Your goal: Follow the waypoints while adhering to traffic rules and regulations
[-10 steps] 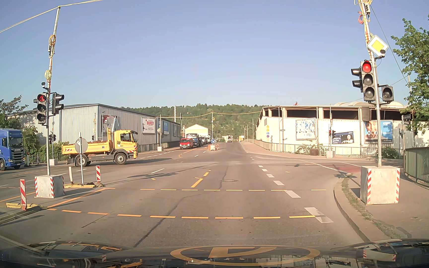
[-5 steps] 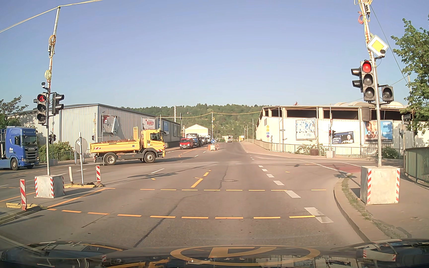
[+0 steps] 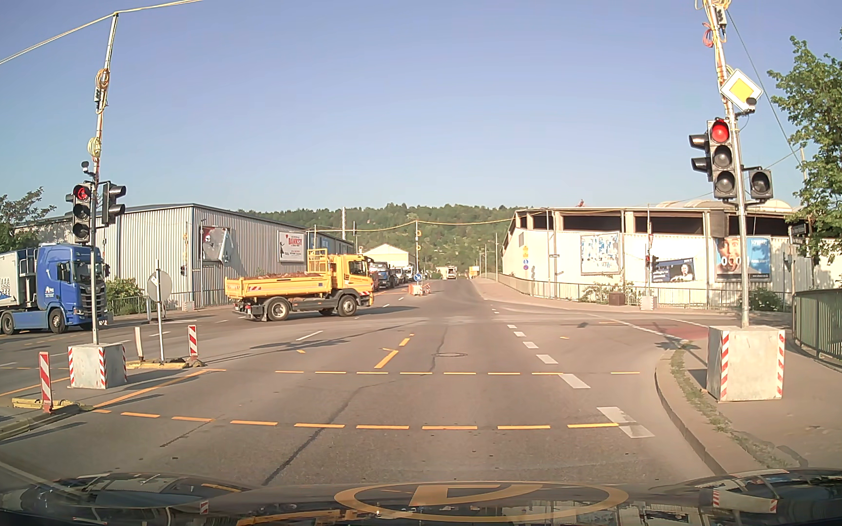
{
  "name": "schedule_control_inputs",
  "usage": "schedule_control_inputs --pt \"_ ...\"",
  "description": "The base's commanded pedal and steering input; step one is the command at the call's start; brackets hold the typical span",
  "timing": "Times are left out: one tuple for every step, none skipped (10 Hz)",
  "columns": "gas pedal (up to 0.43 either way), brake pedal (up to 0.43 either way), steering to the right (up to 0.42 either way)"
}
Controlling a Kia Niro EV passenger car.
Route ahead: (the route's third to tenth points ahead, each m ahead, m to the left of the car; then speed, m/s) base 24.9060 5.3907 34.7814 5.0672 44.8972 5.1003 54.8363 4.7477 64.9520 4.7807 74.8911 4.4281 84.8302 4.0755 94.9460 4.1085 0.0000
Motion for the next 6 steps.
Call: schedule_control_inputs --pt "0.000 0.329 -0.003" --pt "0.000 0.329 -0.003" --pt "0.000 0.329 -0.003" --pt "0.000 0.329 -0.003" --pt "0.000 0.329 -0.003" --pt "0.000 0.329 -0.003"
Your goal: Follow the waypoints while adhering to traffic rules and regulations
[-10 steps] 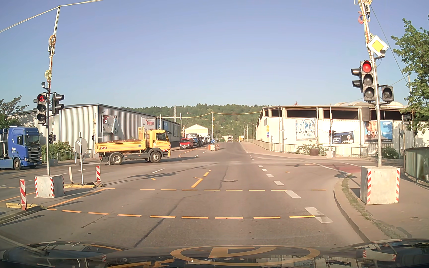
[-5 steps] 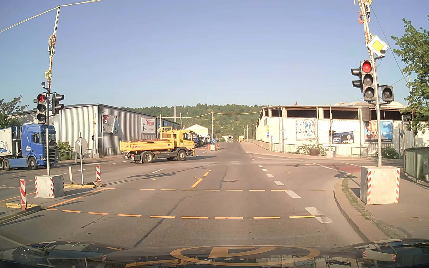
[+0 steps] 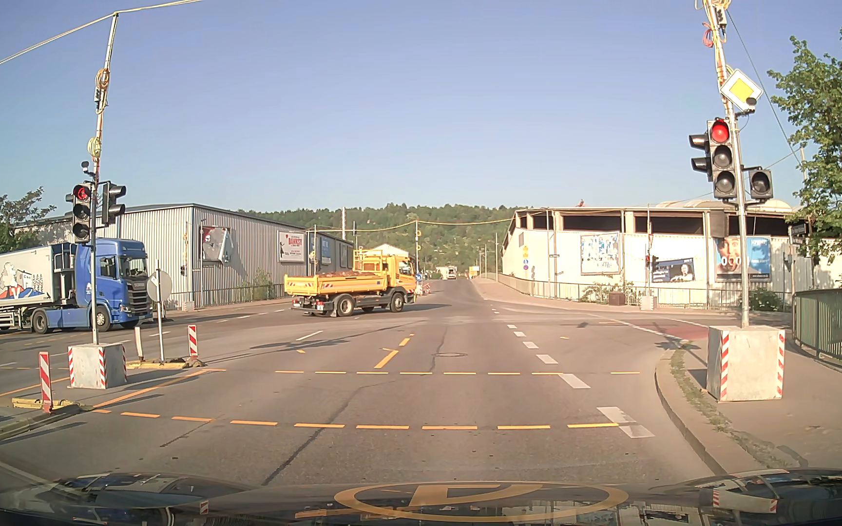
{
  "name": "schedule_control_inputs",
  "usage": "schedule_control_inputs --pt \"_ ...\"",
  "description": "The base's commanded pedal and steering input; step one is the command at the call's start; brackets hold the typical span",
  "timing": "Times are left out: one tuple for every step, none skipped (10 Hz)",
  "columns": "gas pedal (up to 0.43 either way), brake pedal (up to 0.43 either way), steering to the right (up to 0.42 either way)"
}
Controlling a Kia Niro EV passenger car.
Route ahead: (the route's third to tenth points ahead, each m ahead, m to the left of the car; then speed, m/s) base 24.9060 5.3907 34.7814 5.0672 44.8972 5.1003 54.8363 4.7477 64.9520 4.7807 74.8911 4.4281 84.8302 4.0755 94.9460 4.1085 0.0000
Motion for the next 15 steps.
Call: schedule_control_inputs --pt "0.000 0.329 -0.003" --pt "0.000 0.329 -0.003" --pt "0.000 0.329 -0.003" --pt "0.000 0.329 -0.003" --pt "0.000 0.329 -0.003" --pt "0.000 0.329 -0.003" --pt "0.000 0.329 -0.003" --pt "0.000 0.329 -0.003" --pt "0.000 0.329 -0.003" --pt "0.000 0.329 -0.003" --pt "0.000 0.329 -0.003" --pt "0.000 0.329 -0.003" --pt "0.000 0.329 -0.003" --pt "0.000 0.329 -0.003" --pt "0.000 0.329 -0.003"
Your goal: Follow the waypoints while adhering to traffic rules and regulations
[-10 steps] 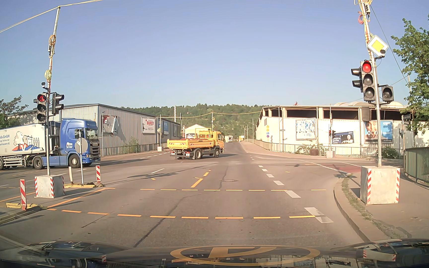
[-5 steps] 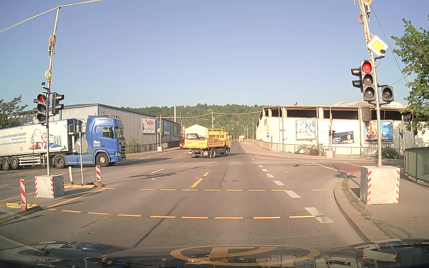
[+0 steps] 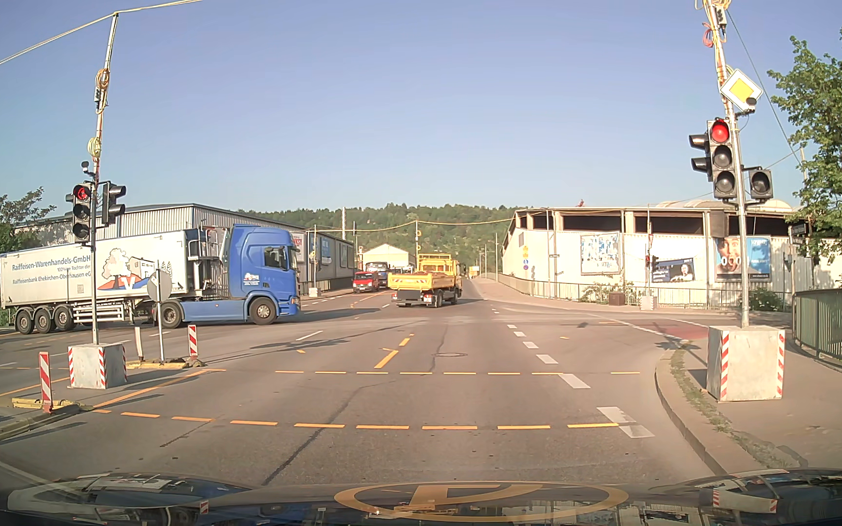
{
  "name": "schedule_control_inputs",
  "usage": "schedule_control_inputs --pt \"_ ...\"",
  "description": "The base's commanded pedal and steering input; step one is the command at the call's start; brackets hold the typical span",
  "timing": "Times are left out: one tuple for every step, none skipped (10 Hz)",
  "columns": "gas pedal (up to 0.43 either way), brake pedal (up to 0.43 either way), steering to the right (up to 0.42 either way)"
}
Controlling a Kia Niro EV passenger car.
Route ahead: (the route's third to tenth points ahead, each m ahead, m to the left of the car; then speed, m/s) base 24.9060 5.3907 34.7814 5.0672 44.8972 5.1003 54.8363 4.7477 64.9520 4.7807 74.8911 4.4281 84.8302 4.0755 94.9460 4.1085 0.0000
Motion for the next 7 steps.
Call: schedule_control_inputs --pt "0.000 0.329 -0.003" --pt "0.000 0.329 -0.003" --pt "0.000 0.329 -0.003" --pt "0.000 0.329 -0.003" --pt "0.000 0.329 -0.003" --pt "0.000 0.329 -0.003" --pt "0.000 0.329 -0.003"
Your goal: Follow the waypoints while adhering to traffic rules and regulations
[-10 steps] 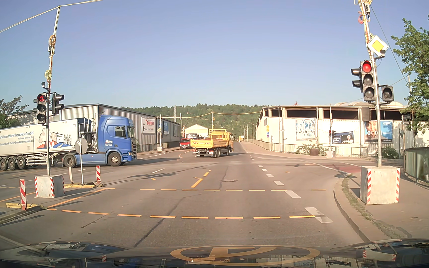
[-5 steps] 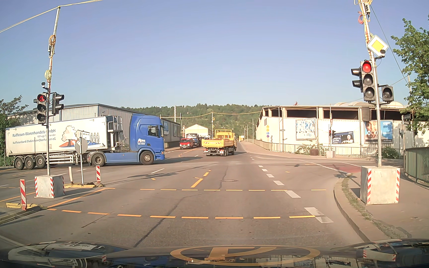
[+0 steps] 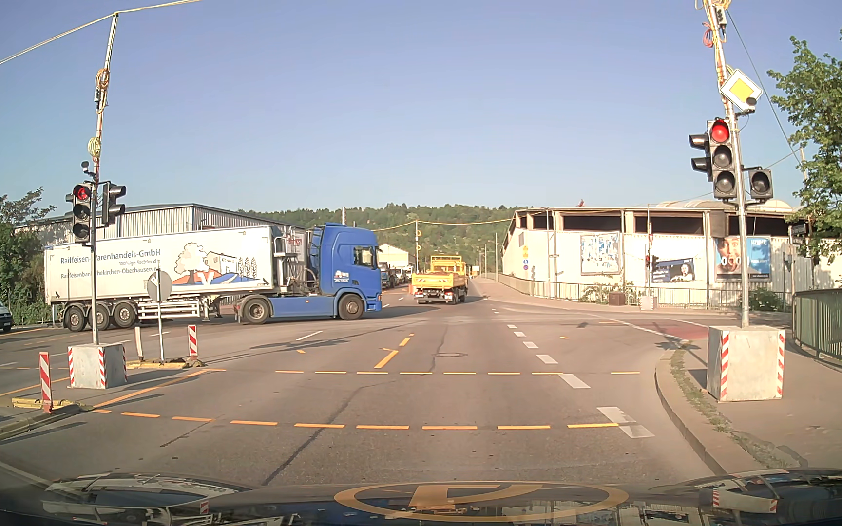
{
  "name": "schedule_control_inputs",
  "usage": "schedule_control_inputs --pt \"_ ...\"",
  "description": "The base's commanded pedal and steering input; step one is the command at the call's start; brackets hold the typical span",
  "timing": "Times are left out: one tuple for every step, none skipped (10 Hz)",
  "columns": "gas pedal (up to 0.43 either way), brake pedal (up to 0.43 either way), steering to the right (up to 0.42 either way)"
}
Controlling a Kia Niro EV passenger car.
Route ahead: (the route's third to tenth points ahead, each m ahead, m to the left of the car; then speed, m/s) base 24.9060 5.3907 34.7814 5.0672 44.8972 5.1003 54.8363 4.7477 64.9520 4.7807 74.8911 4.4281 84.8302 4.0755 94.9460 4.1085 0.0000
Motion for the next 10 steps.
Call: schedule_control_inputs --pt "0.000 0.329 -0.003" --pt "0.000 0.329 -0.003" --pt "0.000 0.329 -0.003" --pt "0.000 0.335 -0.003" --pt "0.000 0.329 -0.003" --pt "0.000 0.329 -0.003" --pt "0.000 0.335 -0.003" --pt "0.000 0.335 -0.003" --pt "0.000 0.329 -0.003" --pt "0.000 0.335 -0.003"
